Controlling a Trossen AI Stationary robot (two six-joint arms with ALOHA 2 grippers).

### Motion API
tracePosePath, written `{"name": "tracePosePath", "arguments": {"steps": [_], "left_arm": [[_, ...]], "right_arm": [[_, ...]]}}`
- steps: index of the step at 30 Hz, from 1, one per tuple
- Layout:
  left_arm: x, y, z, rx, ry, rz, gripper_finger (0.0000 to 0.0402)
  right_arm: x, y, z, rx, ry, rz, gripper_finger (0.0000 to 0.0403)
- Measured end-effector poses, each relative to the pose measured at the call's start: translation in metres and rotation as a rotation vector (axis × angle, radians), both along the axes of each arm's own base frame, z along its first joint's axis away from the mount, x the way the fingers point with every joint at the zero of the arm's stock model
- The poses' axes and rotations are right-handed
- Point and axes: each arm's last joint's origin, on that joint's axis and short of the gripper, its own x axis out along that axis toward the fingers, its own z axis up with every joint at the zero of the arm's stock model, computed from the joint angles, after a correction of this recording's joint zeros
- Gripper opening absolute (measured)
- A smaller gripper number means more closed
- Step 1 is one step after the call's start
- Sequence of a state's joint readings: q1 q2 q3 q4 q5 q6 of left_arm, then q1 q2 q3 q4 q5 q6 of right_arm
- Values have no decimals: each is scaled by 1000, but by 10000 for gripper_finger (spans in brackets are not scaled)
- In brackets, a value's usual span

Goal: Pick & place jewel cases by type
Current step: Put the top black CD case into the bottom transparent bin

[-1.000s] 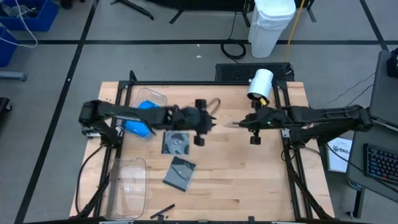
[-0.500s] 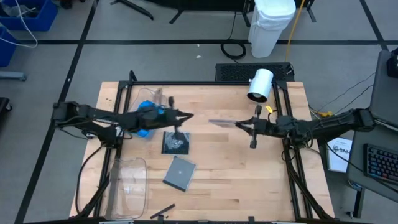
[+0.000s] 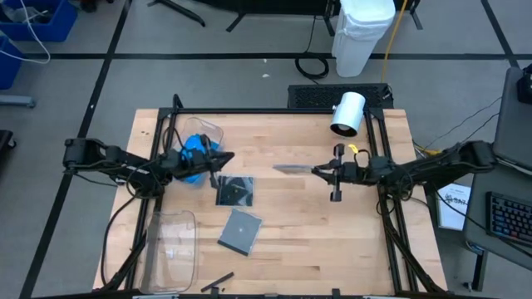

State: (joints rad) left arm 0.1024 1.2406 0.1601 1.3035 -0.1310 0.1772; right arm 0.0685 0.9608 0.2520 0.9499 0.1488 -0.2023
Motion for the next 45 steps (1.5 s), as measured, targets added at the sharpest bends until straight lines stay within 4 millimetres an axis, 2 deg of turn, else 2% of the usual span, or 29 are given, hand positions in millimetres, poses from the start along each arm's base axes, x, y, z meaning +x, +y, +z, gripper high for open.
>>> {"name": "tracePosePath", "arguments": {"steps": [7, 12, 18, 23, 28, 32, 36, 40, 45], "left_arm": [[3, -1, 0, 2, 17, -44, 5], [4, -1, 1, -42, 5, -69, 28], [5, -5, 0, -69, 17, -195, 47], [5, -5, 0, -130, 5, -117, 49], [8, -6, 0, -176, 6, -137, 49], [26, -6, 4, -179, 44, -194, 49], [65, -5, 5, -170, 143, -191, 61], [103, -7, -1, -91, 278, -147, 112], [120, -15, 6, -13, 302, -149, 199]], "right_arm": [[11, 5, -5, -40, -51, 155, 24], [18, 6, -11, -73, -75, 141, 24], [23, 6, -17, -102, -102, 132, 24], [26, 6, -21, -130, -91, 127, 24], [26, 6, -20, -153, -98, 123, 24], [26, 7, -19, -168, -105, 179, 24], [28, 8, -17, -174, -107, 196, 24], [29, 8, -17, -194, -106, 185, 24], [26, 8, -12, -199, -134, 181, 24]]}}
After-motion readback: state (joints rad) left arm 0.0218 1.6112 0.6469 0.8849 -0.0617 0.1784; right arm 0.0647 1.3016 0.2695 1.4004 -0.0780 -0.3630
